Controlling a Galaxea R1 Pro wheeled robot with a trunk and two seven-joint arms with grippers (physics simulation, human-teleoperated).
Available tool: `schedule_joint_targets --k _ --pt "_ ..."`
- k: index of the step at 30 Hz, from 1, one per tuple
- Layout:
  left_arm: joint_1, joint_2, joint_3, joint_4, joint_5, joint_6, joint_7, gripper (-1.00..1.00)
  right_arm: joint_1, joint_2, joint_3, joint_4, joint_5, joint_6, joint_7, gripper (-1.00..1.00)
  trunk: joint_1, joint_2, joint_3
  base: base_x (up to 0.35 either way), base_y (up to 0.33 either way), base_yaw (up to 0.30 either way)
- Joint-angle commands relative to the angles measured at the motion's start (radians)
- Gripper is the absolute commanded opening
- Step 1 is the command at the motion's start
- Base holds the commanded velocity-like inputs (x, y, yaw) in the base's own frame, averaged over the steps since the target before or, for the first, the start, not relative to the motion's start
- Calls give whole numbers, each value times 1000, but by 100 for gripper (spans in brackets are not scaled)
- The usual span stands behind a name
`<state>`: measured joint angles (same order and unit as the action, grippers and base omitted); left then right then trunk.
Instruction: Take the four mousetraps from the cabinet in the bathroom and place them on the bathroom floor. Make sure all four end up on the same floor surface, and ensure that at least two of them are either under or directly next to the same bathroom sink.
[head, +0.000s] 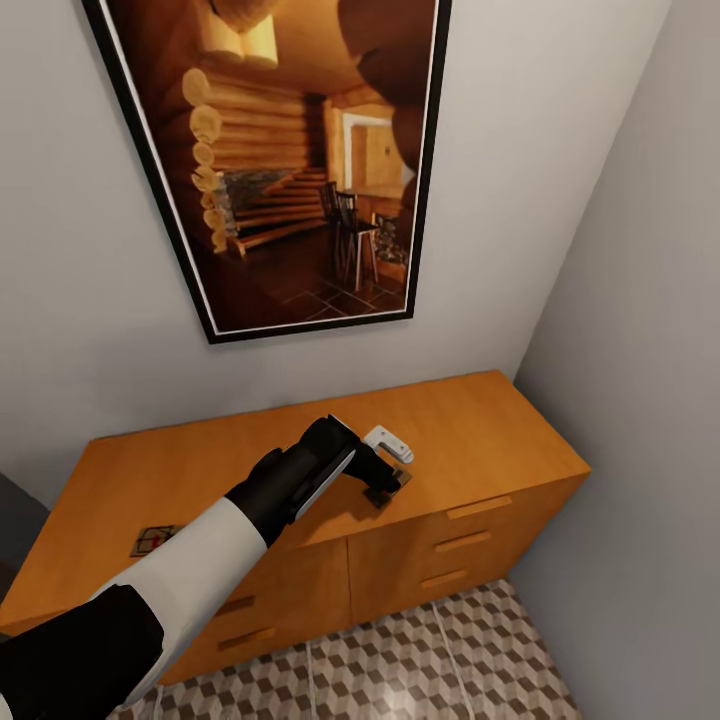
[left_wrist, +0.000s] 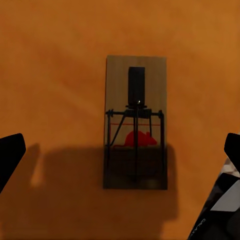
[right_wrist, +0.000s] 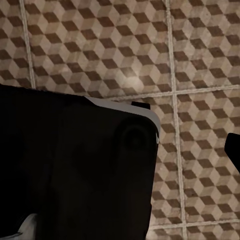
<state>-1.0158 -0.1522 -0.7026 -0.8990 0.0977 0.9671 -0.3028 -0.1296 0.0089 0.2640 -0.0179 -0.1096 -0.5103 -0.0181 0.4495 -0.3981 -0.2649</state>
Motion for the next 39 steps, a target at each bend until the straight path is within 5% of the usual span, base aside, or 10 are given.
schedule_joint_targets --k 1,39 --pt "-1 0 -1 0 10 5 5 100 -1 0 9 1 -10 -4 -2 100 1 -2 -3 0 0 0" --pt "0 0 -1 2 11 5 5 100 -1 0 9 1 -10 -4 -1 100 1 -2 -30 0 0 0"
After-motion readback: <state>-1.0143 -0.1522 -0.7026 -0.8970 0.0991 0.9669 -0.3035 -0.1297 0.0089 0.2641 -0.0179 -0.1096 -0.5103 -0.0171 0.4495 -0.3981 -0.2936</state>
